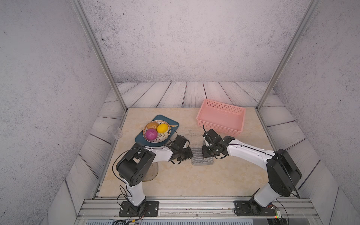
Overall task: Fold the square dishcloth
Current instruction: Fold the cleaning item at the center of the board.
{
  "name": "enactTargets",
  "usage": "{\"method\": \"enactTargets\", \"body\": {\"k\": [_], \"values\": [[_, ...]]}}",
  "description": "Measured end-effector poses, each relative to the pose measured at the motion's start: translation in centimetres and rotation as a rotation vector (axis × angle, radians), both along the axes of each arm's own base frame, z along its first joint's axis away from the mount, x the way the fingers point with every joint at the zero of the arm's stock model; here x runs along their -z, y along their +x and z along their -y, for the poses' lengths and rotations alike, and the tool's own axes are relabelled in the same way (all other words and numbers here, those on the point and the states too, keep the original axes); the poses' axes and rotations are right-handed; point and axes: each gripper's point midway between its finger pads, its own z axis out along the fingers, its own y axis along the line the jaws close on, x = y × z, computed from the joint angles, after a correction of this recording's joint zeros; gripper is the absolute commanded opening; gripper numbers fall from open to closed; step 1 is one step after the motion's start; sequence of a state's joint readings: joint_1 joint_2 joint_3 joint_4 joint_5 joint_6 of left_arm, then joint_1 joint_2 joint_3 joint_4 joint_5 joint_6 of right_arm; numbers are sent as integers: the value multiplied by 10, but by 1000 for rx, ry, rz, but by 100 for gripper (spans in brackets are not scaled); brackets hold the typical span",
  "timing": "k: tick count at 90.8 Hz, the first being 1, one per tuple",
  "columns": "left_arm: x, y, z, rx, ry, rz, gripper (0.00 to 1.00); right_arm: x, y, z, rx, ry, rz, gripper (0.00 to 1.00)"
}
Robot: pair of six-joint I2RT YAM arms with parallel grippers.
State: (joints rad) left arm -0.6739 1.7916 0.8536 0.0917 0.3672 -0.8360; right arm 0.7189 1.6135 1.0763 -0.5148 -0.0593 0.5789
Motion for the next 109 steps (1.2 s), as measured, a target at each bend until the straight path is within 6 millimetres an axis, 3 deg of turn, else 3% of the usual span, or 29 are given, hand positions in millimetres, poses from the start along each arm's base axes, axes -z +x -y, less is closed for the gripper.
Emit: {"method": "enactTargets", "body": {"k": [49, 75, 89, 109], "values": [[-4, -5, -5, -22, -7, -13, 31, -2, -8, -14, -21, 82, -48, 0], [-8, -19, -17, -31, 7, -40, 45, -2, -8, -15, -22, 89, -51, 0], [-7, -27, -26, -31, 36, -59, 43, -3, -8, -16, -22, 93, -48, 0], [-4, -29, -20, -10, 8, -71, 33, -4, -9, -20, -23, 113, -59, 0]]}}
